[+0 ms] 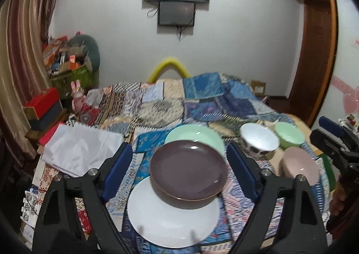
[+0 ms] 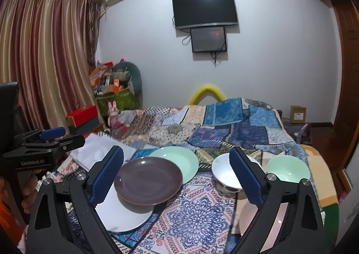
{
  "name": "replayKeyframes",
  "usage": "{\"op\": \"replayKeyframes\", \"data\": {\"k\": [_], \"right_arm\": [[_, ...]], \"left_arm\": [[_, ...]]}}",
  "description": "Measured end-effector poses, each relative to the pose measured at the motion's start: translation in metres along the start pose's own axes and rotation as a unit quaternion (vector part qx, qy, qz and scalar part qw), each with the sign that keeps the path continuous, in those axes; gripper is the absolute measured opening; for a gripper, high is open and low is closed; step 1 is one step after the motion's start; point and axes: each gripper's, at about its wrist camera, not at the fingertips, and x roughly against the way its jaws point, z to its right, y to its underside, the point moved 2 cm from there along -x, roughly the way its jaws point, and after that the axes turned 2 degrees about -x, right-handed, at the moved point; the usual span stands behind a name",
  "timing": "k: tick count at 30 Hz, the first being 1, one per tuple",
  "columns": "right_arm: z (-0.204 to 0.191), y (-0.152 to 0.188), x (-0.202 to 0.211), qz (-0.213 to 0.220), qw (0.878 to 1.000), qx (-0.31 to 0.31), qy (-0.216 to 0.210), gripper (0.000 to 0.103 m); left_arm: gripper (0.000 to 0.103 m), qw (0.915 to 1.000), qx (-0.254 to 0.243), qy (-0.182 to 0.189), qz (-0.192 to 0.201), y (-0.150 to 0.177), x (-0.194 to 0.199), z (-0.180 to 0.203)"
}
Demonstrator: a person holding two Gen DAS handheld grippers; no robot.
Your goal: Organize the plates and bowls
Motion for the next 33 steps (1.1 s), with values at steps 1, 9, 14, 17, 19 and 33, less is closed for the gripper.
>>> {"op": "replayKeyframes", "data": {"k": [1, 9, 14, 17, 19, 33], "right_arm": [[-0.001, 0.002, -0.006, -0.007, 1.000, 0.001, -0.002, 0.089], [0.001, 0.022, -0.057, -0.076, 0.997, 0.000, -0.010, 0.073], [0.004, 0.037, -0.089, -0.118, 0.993, -0.005, -0.007, 0.071], [0.006, 0.046, -0.104, -0.143, 0.990, -0.005, -0.006, 0.067], [0.008, 0.051, -0.116, -0.158, 0.987, -0.006, -0.004, 0.064], [0.020, 0.085, -0.165, -0.237, 0.971, -0.034, -0.014, 0.043]], "left_arm": [[0.082, 1.0000, 0.001, -0.003, -0.007, 0.002, -0.007, -0.003], [0.067, 0.9961, 0.029, 0.006, -0.083, 0.018, -0.071, -0.041], [0.067, 0.9933, 0.016, -0.008, -0.114, 0.027, -0.106, -0.052], [0.067, 0.9907, 0.011, -0.004, -0.136, 0.033, -0.128, -0.058], [0.067, 0.9886, 0.012, -0.005, -0.150, 0.038, -0.143, -0.062], [0.038, 0.9765, 0.029, 0.033, -0.211, 0.064, -0.207, -0.066]]}}
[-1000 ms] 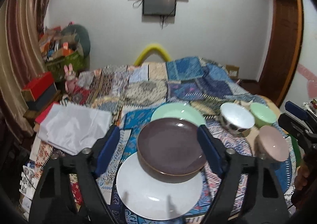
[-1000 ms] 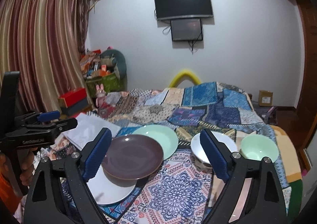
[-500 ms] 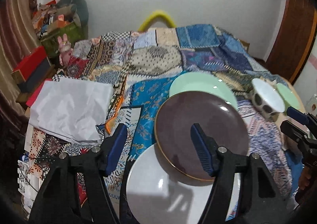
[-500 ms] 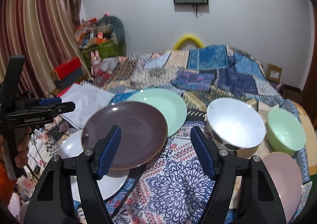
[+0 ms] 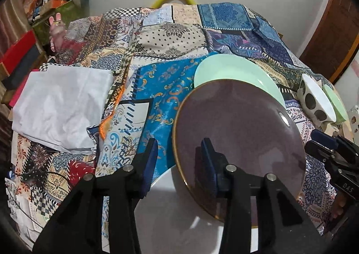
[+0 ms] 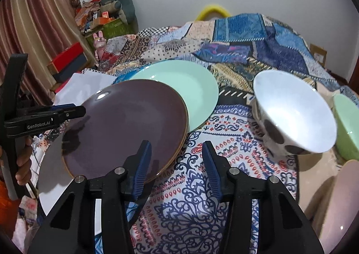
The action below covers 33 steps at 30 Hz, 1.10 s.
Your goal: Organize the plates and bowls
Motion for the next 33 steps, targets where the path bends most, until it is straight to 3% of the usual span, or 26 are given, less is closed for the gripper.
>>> {"op": "replayKeyframes", "data": {"k": [6, 11, 33], "right_arm": [[0.000, -0.001, -0.014, -0.016, 1.000, -0.001, -0.009, 0.039], [-0.002, -0.002, -0.024, -0.030, 0.999, -0.004, -0.023, 0.028], [0.005, 0.000, -0.021, -0.029, 0.998, -0.028, -0.041, 0.028]], "left_arm": [[0.037, 0.9999, 0.006, 0.014, -0.007, -0.002, -0.010, 0.000], [0.034, 0.9997, -0.004, 0.023, -0.006, -0.004, -0.013, 0.006], [0.034, 0.9997, -0.002, 0.023, -0.008, 0.004, -0.002, 0.015]]}}
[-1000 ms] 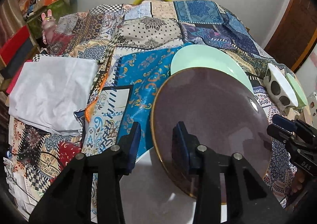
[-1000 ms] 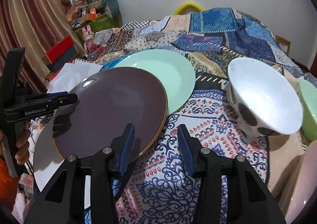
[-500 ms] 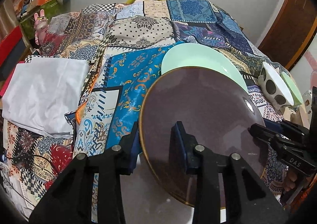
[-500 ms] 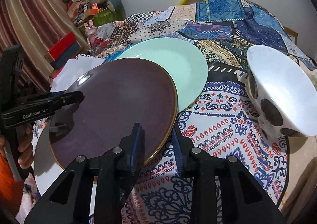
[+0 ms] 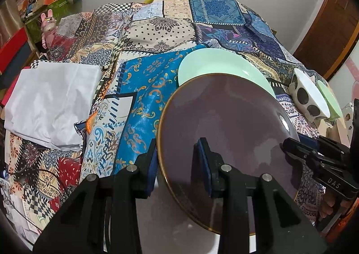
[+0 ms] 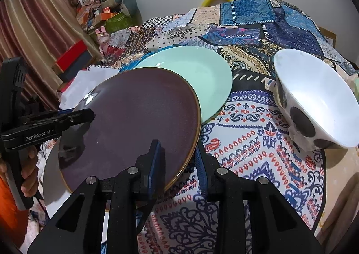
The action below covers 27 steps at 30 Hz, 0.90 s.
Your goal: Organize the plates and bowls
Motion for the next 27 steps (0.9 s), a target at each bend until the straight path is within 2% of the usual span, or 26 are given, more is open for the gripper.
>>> {"op": "replayKeyframes", "data": {"k": [9, 27], "right_arm": [[0.003, 0.006, 0.019, 0.017, 1.000, -0.002, 0.005, 0.028], [0.011, 0.019, 0.081, 0.066, 0.998, -0.008, 0.018, 0.028]], "left_arm": [[0.034, 0.9998, -0.010, -0.004, 0.016, 0.007, 0.020, 0.018], [0.034, 0.9988, -0.025, 0.022, 0.037, 0.021, 0.068, 0.064]]}}
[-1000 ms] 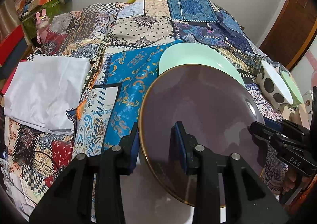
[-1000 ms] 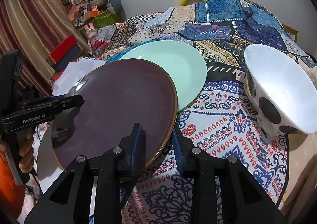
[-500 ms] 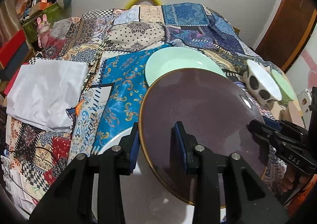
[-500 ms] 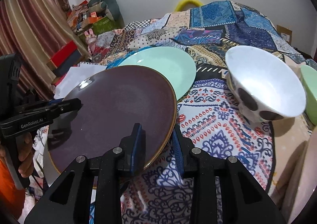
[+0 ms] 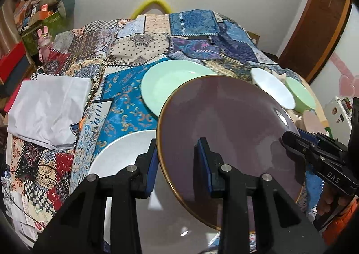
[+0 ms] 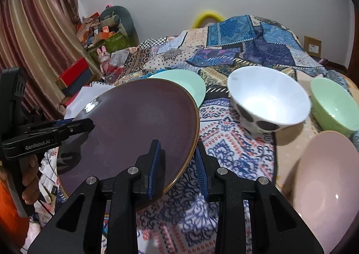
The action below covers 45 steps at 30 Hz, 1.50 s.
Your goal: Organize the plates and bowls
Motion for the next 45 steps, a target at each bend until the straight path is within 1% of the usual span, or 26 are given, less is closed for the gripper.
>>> {"op": "replayKeyframes", "data": {"k": [13, 20, 25, 30, 35, 40, 45], "right_arm": [[0.020, 0.016, 0.045, 0.028, 0.999, -0.015, 0.018, 0.028], [0.038, 0.029, 0.058, 0.028, 0.999, -0.030, 0.030, 0.028], [0.051, 0.042, 0.061, 0.020, 0.998, -0.042, 0.038, 0.028], [0.059, 0.053, 0.059, 0.007, 0.998, -0.055, 0.041, 0.028], [0.059, 0.062, 0.053, -0.003, 0.998, -0.055, 0.040, 0.028], [0.060, 0.066, 0.045, -0.011, 0.998, -0.055, 0.039, 0.028], [0.058, 0.067, 0.042, -0.008, 0.998, -0.048, 0.049, 0.028]], "left_arm": [[0.034, 0.9996, -0.024, 0.016, 0.004, 0.007, 0.021, 0.053], [0.034, 0.9990, -0.031, 0.029, -0.013, 0.016, 0.012, 0.077], [0.034, 0.9983, -0.035, 0.036, -0.029, 0.025, 0.000, 0.089], [0.034, 0.9974, -0.033, 0.041, -0.049, 0.034, -0.014, 0.093], [0.034, 0.9970, -0.024, 0.038, -0.063, 0.038, -0.027, 0.087], [0.034, 0.9971, -0.026, 0.030, -0.065, 0.040, -0.033, 0.083], [0.034, 0.9959, -0.010, 0.041, -0.080, 0.041, -0.045, 0.078]]}}
